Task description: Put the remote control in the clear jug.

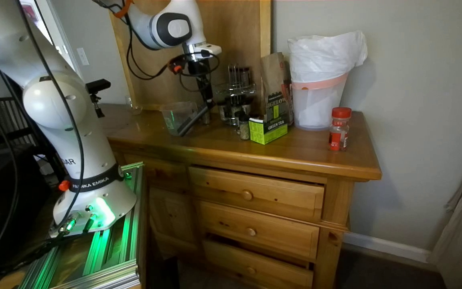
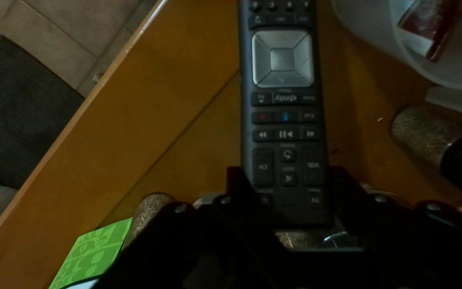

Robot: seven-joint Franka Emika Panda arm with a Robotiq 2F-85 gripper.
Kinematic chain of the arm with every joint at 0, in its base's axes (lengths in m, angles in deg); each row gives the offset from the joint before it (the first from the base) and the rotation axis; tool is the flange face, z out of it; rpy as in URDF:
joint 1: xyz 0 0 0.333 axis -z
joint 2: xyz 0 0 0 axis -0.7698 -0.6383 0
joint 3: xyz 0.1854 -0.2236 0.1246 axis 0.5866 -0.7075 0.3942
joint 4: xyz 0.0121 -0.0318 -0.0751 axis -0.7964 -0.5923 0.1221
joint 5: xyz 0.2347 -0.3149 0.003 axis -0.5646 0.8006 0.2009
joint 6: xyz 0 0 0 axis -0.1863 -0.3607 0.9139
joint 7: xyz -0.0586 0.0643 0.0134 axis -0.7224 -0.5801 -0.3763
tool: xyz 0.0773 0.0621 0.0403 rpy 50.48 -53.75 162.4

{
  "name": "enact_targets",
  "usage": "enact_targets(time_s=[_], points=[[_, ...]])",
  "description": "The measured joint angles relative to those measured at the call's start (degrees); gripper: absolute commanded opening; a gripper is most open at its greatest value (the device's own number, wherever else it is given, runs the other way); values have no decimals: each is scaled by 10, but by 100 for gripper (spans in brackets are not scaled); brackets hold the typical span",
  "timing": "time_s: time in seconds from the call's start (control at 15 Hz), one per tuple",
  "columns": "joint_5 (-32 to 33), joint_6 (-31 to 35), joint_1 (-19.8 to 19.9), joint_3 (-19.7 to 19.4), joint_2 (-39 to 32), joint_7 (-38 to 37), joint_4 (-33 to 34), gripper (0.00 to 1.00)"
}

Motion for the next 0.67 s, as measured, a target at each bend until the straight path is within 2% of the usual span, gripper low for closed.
enact_targets(time_s=[0.4,0.67], points=[[13,-14,7,33,60,-44,0,32],[52,-83,27,66,122,-106,11,32]])
